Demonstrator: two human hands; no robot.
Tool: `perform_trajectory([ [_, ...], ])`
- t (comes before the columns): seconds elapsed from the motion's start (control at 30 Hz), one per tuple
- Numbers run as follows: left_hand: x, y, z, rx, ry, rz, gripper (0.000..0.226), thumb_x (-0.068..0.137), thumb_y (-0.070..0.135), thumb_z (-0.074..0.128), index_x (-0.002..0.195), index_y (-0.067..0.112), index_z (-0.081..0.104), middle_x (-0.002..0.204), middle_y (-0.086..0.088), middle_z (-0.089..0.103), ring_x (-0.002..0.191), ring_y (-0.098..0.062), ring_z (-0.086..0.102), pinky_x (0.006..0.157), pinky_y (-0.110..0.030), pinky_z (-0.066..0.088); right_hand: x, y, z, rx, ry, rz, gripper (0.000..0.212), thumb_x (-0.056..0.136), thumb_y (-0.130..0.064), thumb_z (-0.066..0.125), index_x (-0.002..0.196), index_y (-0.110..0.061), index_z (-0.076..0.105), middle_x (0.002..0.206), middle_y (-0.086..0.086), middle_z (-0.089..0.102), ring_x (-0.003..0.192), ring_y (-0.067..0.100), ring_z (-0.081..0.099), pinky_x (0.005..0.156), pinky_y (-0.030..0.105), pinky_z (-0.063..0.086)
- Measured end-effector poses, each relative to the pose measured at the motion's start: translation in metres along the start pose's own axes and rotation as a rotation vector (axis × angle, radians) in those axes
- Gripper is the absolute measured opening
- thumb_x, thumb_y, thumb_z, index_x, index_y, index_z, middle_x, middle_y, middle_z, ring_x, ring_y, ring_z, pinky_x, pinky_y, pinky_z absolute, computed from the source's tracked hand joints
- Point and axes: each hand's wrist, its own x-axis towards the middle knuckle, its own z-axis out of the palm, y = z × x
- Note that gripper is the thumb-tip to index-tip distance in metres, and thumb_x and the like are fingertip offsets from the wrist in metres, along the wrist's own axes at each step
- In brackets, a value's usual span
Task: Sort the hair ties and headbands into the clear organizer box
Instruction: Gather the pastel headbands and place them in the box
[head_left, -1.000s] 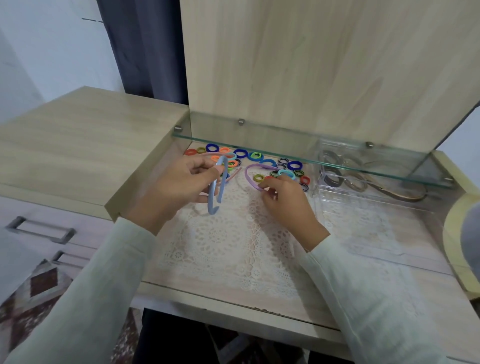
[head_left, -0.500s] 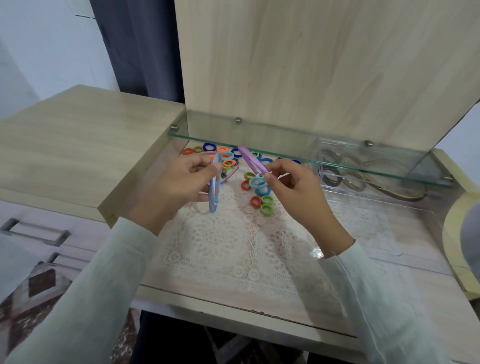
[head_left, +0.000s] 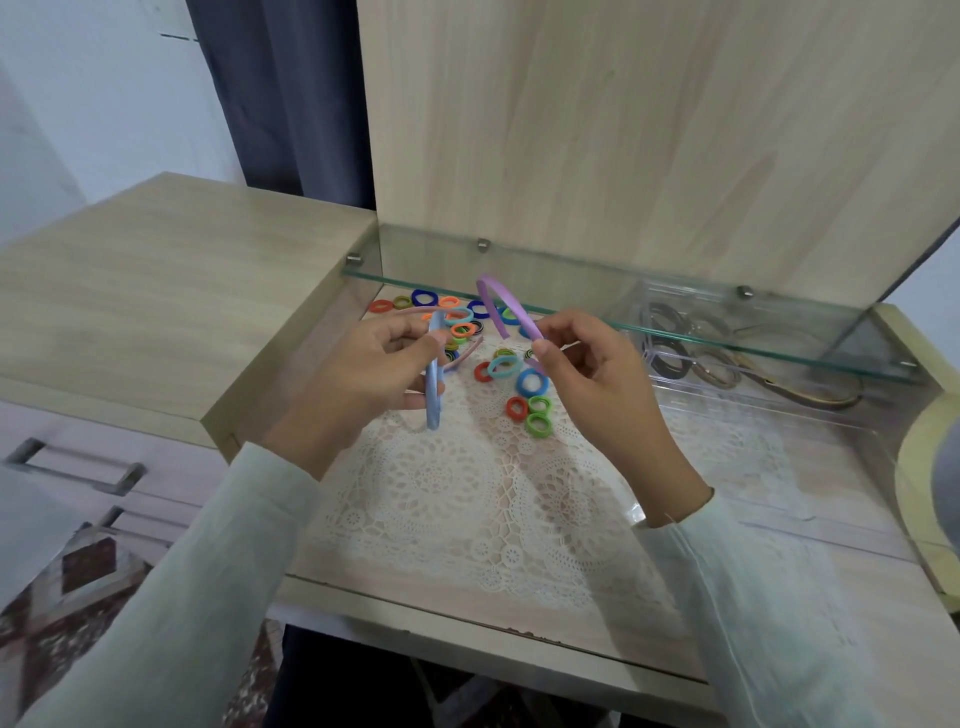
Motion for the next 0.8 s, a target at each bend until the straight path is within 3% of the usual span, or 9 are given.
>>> perform_trajectory([
  [0.2,-0.001,0.000,0.002,0.010,-0.016,0.001,0.015,0.096,0.024,0.061,0.102,0.012,0.067,0.094,-0.009,0.070,0.060,-0.009,0.067,0.060,-0.023,0.060,-0.003,-0.002,-0.014,-0.018,-0.003,0.033,0.012,0.093,-0.010,0.059,0.101,-0.014,0.068,0.081,-0.004,0.061,0.066,0.004,0.051,0.061,0.018,0.042],
  [0.47,0.000,0.001,0.009,0.007,-0.040,-0.002,0.018,0.098,0.022,0.059,0.105,0.008,0.069,0.090,-0.007,0.070,0.063,-0.013,0.068,0.069,-0.029,0.062,-0.006,-0.013,-0.011,0.198,-0.037,0.123,0.009,0.092,-0.006,0.061,0.097,-0.007,0.068,0.077,0.007,0.062,0.061,0.007,0.055,0.056,0.018,0.046],
  [0.67,-0.002,0.000,0.008,-0.033,-0.048,-0.005,0.018,0.098,0.022,0.058,0.104,0.010,0.070,0.089,-0.009,0.071,0.070,-0.017,0.070,0.061,-0.024,0.058,-0.009,-0.021,0.013,0.266,-0.099,0.156,0.010,0.091,-0.005,0.061,0.087,-0.012,0.065,0.076,0.012,0.062,0.053,0.010,0.054,0.053,0.025,0.048],
  [0.8,-0.005,0.000,0.008,-0.090,-0.061,-0.017,0.016,0.099,0.021,0.057,0.100,0.011,0.070,0.094,-0.006,0.073,0.075,-0.019,0.072,0.064,-0.025,0.060,-0.007,-0.028,0.025,0.357,-0.107,0.193,0.008,0.092,-0.001,0.059,0.088,-0.006,0.064,0.077,0.021,0.062,0.047,0.007,0.054,0.046,0.016,0.043],
])
